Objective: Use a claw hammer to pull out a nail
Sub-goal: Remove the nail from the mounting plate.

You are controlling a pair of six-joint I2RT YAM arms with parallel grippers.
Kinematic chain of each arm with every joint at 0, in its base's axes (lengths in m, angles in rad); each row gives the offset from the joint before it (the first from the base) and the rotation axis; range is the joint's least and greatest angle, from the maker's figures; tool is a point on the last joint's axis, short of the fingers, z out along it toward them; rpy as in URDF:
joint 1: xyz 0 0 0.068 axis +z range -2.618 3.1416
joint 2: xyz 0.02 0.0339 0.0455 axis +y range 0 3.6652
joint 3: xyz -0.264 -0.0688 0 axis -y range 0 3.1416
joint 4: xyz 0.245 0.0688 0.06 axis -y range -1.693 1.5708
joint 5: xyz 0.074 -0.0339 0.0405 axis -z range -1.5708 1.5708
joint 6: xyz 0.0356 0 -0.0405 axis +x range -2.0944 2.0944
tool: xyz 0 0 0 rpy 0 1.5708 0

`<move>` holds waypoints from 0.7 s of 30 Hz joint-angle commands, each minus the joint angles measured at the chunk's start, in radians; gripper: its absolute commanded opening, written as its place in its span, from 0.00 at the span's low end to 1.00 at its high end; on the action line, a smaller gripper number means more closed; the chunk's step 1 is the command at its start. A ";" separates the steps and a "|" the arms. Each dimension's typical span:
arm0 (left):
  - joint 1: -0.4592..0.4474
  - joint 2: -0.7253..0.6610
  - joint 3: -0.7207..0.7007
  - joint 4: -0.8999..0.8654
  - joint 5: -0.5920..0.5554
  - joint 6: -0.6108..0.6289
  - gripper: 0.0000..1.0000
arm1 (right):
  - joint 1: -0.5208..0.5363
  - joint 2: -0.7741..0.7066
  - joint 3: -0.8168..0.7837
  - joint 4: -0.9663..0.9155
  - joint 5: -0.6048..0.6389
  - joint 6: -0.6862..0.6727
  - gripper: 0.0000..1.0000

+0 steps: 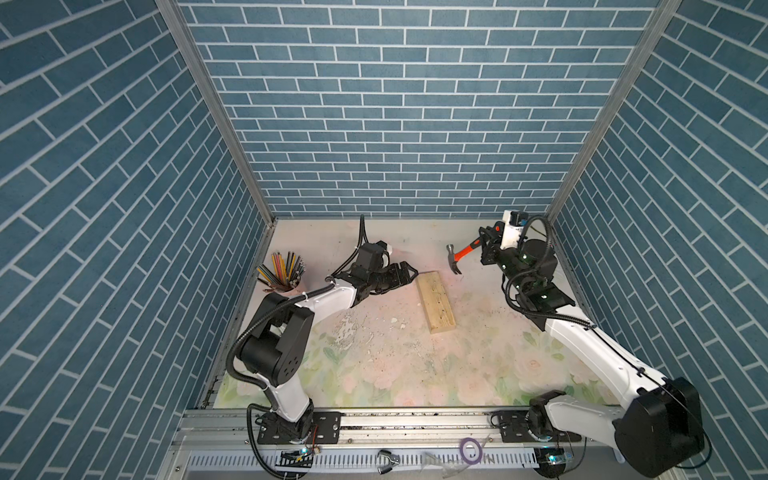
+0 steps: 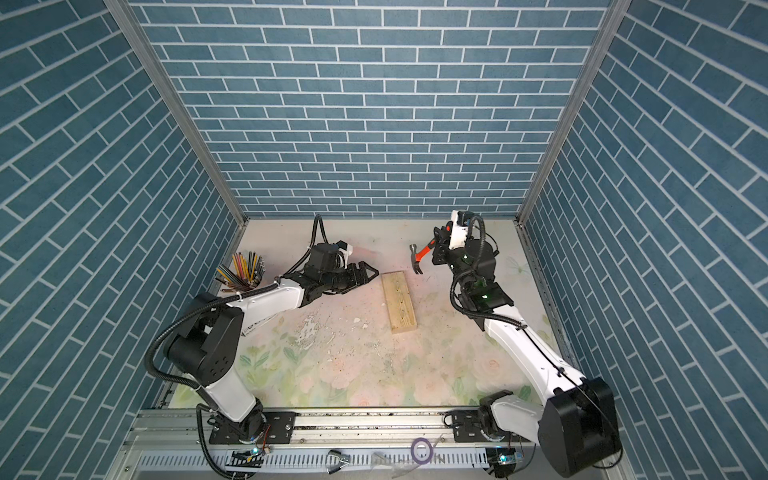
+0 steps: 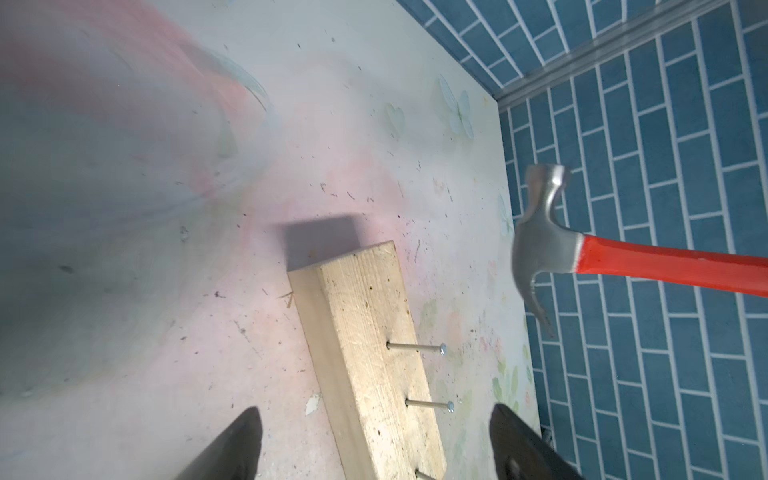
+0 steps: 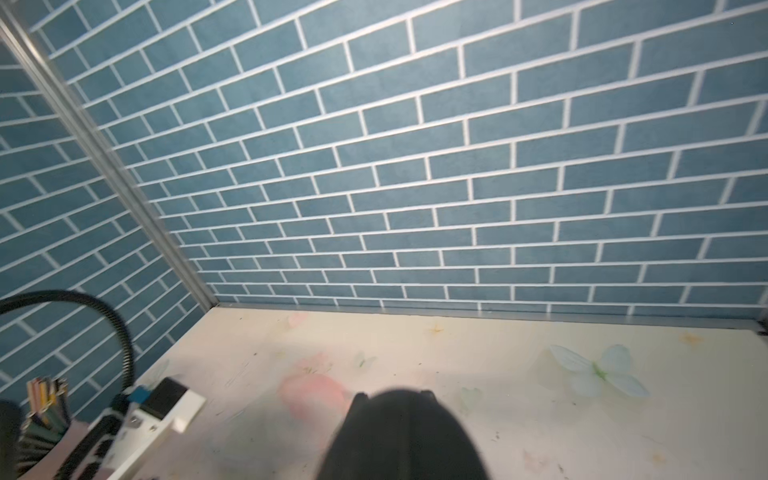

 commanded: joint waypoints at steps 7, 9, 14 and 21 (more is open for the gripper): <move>-0.007 0.049 -0.083 0.154 0.162 -0.019 0.86 | 0.108 0.063 -0.021 0.368 0.129 0.010 0.00; -0.014 0.059 -0.098 0.173 0.162 -0.027 0.86 | 0.118 0.079 -0.027 0.386 0.141 0.011 0.00; -0.043 0.094 -0.097 0.203 0.152 -0.050 0.82 | 0.141 0.121 -0.039 0.441 0.155 0.023 0.00; -0.065 0.127 -0.128 0.307 0.139 -0.128 0.75 | 0.163 0.141 -0.064 0.461 0.173 0.043 0.00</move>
